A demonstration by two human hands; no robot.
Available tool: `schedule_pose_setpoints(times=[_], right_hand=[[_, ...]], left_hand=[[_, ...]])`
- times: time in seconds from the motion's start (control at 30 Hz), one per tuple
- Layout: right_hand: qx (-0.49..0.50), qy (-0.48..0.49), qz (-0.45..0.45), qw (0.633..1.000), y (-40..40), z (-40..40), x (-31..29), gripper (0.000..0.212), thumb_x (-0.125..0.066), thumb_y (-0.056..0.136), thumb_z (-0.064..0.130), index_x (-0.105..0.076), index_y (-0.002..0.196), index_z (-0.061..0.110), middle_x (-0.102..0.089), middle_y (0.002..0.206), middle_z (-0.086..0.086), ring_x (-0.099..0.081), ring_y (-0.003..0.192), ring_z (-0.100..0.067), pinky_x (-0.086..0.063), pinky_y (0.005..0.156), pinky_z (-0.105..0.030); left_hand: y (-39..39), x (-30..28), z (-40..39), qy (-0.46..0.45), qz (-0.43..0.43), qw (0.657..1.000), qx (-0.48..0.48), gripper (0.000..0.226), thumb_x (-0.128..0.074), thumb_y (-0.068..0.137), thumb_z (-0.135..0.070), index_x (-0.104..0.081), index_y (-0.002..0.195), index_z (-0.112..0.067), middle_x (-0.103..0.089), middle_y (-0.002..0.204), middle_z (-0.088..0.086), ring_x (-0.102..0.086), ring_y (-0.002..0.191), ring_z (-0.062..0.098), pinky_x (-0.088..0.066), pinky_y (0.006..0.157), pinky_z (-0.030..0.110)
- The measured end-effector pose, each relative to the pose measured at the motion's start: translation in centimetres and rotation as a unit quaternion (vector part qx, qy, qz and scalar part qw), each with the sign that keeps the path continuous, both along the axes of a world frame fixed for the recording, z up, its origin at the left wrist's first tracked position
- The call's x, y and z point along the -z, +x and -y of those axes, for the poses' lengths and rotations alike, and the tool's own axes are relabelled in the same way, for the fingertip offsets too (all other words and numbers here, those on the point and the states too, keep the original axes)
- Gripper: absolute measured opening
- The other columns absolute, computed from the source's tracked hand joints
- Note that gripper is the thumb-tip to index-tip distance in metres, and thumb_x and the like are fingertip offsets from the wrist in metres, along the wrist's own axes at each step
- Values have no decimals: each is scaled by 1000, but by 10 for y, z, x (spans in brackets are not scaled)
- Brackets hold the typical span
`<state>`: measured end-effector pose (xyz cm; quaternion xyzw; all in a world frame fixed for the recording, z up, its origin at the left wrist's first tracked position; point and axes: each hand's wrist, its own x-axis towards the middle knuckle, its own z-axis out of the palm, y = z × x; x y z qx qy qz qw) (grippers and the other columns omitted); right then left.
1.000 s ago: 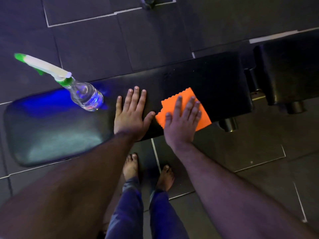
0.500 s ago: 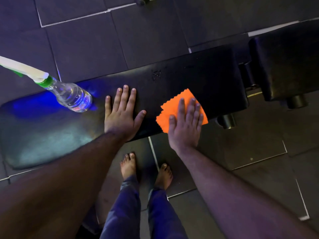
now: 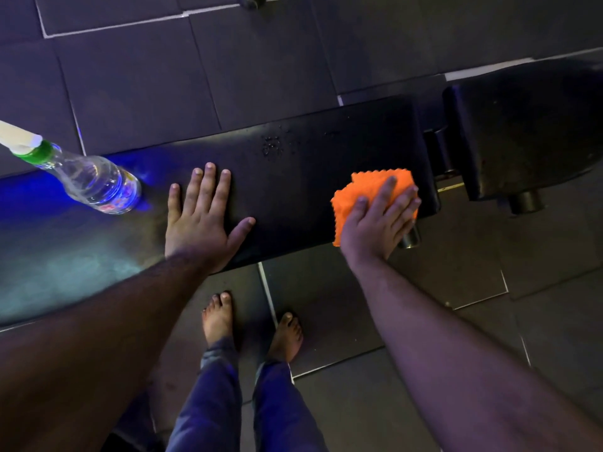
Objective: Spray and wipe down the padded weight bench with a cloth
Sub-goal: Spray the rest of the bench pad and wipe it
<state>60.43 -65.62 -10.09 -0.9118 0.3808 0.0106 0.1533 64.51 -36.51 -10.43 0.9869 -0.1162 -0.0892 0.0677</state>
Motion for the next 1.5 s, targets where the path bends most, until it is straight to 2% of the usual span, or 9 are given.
schedule_pose_setpoints(times=[0.13,0.33,0.57,0.77,1.0,1.2,1.27,1.4,1.5], right_hand=[[59,-24,-29,998,51,33,-4,68,-29,111,49,-9,170,25,1,178,-16,2,164,-37,-4,130,-61],[-45,-16,-29,998,10,13,-11,68,-31,112,48,-8,171,23,3,178,-14,4,165,-34,1,131,-54],[-32,-29,-55,998,133,53,-17,69,-26,111,50,-5,171,21,-1,178,-16,-3,164,-35,-4,132,-53],[-162,-64,-43,984,63,37,-19,71,-31,109,51,-9,171,23,-7,179,-11,-7,165,-33,-8,131,-53],[-128,-67,-64,987,142,23,-14,70,-26,108,52,-11,170,24,-1,178,-18,-1,164,-38,-5,131,-59],[-343,-99,-36,933,37,-21,-21,72,-31,108,51,-13,171,22,-8,178,-13,-10,165,-34,-11,132,-54],[-329,-97,-52,938,35,-7,-21,72,-32,108,52,-12,171,22,-8,179,-10,-10,165,-31,-11,132,-53],[-142,-80,-62,985,115,-2,-21,72,-28,107,51,-13,170,22,-6,178,-15,-6,164,-36,-9,130,-58],[-176,-70,-53,980,148,-38,-20,69,-30,106,50,-21,169,23,-9,177,-19,-9,163,-40,-9,131,-58]], left_hand=[[-1,4,1,7,7,1000,0,96,-29,100,-79,-2,175,-25,0,184,2,3,169,24,-1,135,58],[1,7,-1,9,11,1000,3,96,-28,100,-79,-1,175,-26,-1,183,3,1,169,25,-2,135,58],[-2,22,-5,-4,48,999,6,96,-25,100,-81,0,175,-27,6,182,-4,-1,169,26,1,134,56],[-1,18,-5,-3,37,999,7,97,-29,100,-80,-2,175,-26,-3,183,3,-3,169,26,-1,134,58],[-1,19,-5,4,33,999,9,98,-31,100,-79,-2,175,-25,-4,183,4,-3,169,27,-2,134,59],[0,13,-4,3,24,1000,9,97,-31,100,-79,-3,175,-24,-4,183,5,-3,169,27,0,135,58],[0,12,-3,7,17,1000,6,97,-30,100,-79,-3,175,-24,-3,183,5,-2,169,27,0,135,58],[-1,12,-4,4,18,1000,8,97,-29,100,-79,-4,175,-24,-3,183,5,-2,169,26,-1,134,58],[-2,10,-3,3,22,1000,8,97,-31,100,-78,-4,175,-24,-3,183,5,-3,169,26,-2,135,58]])
